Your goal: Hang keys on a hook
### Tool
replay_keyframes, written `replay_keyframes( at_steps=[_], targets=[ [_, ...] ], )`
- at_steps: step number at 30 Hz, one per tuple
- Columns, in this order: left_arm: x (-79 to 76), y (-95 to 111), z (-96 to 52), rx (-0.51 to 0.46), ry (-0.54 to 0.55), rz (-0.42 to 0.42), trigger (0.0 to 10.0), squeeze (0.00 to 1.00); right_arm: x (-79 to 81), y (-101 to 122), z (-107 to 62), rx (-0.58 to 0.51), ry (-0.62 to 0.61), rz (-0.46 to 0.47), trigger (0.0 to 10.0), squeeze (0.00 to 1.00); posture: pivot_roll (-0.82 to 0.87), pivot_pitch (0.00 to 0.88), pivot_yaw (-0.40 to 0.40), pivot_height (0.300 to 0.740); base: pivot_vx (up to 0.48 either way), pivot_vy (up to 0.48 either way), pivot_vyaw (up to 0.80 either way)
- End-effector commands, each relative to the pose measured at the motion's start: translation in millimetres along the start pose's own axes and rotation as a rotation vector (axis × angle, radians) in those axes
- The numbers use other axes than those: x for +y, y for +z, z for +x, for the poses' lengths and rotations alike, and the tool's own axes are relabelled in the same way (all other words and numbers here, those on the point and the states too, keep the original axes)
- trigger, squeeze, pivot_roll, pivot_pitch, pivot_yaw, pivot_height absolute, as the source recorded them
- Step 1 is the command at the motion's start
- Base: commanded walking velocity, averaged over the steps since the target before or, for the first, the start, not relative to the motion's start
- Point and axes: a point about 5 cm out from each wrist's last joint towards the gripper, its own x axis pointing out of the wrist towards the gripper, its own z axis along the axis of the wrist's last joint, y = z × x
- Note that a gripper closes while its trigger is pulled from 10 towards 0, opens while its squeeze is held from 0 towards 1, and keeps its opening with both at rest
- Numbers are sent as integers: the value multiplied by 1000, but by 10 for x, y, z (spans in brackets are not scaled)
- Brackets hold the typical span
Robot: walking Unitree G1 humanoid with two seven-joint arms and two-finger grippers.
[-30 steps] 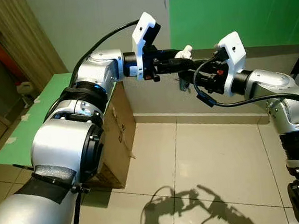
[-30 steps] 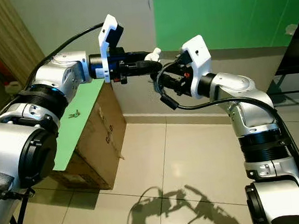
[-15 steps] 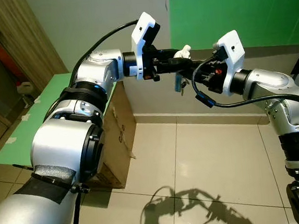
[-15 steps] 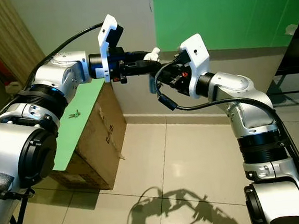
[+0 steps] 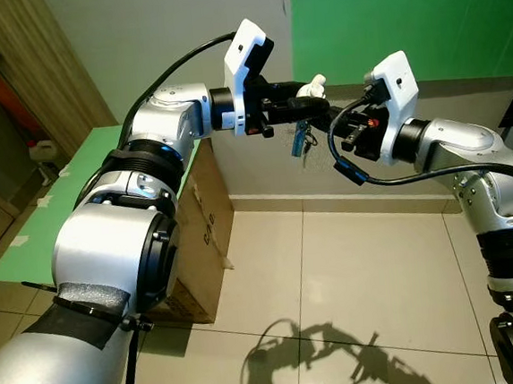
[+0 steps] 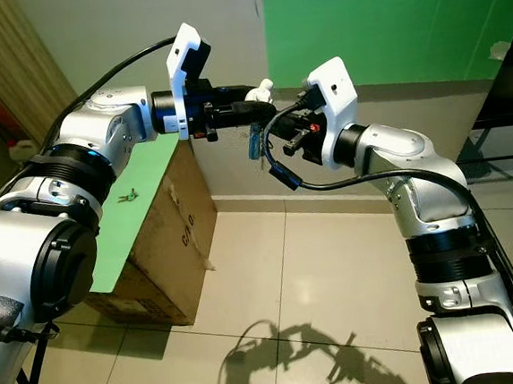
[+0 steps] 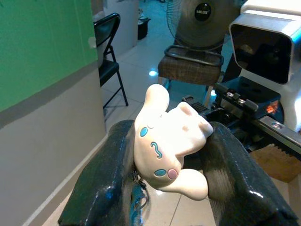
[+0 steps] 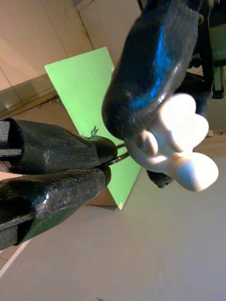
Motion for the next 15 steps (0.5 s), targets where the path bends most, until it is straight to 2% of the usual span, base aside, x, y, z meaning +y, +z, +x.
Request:
replay_keyframes(
  at_steps=[1,15],
  targets=[
    [44,117,-69,-5,36,31,10000,0,30,35,-4,-26,11,-2,0,0,-256,0,175,740,0,0,0],
    [76,193,-88,-33,88,32,10000,0,21,12,-12,-15,-8,-19,0,0,-258,0,179,740,0,0,0]
  ],
)
